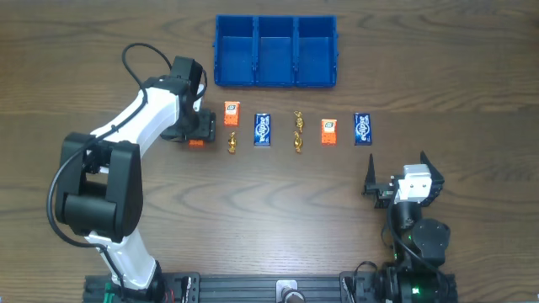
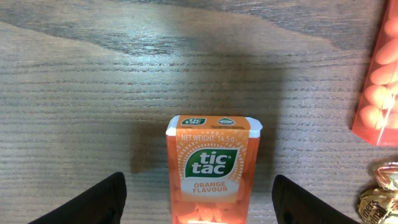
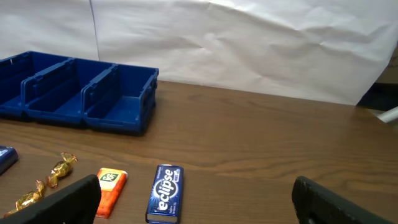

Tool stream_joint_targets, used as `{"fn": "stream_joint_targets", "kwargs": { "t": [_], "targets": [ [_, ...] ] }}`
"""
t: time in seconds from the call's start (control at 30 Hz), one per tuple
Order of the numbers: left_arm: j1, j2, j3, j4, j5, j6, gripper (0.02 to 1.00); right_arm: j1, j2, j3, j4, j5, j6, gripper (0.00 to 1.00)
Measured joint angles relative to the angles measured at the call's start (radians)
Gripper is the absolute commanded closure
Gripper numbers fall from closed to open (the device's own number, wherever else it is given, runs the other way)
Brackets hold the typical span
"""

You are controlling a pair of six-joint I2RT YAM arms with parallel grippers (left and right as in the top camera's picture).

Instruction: Sort Candies Into Trays

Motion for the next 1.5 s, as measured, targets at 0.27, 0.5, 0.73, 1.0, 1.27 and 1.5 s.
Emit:
{"fn": "stream_joint_targets", "kwargs": {
  "t": [0.27, 0.5, 0.73, 1.0, 1.27, 1.5],
  "targets": [
    [0.000, 0.002, 0.000, 0.001, 0.000, 0.000, 0.347, 0.000, 0.000, 0.000, 0.000, 0.000, 0.000, 0.003],
    [0.000, 0.020, 0.000, 0.002, 0.000, -0.004, 0.415, 0.000, 0.000, 0.000, 0.000, 0.000, 0.000, 0.003],
    [0.000, 0.020, 0.000, 0.003, 0.000, -0.016, 0.516, 0.000, 0.000, 0.000, 0.000, 0.000, 0.000, 0.005],
    [0.000, 0.020, 0.000, 0.003, 0.000, -0.021, 0.621, 0.000, 0.000, 0.000, 0.000, 0.000, 0.000, 0.003],
    [0.000, 0.020, 0.000, 0.008, 0.000, -0.023, 0.739, 0.000, 0.000, 0.000, 0.000, 0.000, 0.000, 0.003],
    [0.000, 0.020, 0.000, 0.014, 0.000, -0.023, 0.759, 0.000, 0.000, 0.000, 0.000, 0.000, 0.000, 0.005]
  ]
}}
